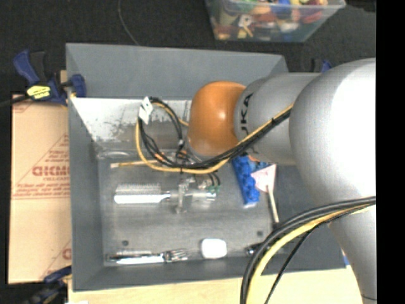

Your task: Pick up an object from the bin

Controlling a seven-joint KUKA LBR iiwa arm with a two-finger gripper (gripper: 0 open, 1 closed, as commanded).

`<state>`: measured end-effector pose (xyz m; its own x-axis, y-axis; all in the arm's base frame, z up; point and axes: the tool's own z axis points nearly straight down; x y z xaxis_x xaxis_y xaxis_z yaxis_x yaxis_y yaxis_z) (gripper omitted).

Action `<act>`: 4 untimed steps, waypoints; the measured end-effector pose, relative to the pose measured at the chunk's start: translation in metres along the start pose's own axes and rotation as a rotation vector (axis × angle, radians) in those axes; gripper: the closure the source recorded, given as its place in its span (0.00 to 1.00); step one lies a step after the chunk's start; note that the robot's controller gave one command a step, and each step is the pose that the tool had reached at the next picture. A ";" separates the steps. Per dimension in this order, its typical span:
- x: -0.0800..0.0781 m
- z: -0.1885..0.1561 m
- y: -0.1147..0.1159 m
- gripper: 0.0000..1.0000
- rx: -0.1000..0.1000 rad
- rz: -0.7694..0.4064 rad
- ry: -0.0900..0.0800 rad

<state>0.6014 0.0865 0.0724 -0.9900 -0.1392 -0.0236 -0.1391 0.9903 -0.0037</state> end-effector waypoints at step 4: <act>0.011 -0.041 -0.047 1.00 0.003 0.180 0.011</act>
Offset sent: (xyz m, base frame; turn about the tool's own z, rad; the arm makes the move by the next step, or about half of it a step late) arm 0.0000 0.0000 0.0000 0.0000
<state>0.5960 0.0386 0.1135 -0.9991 0.0403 -0.0128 0.0403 0.9992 -0.0034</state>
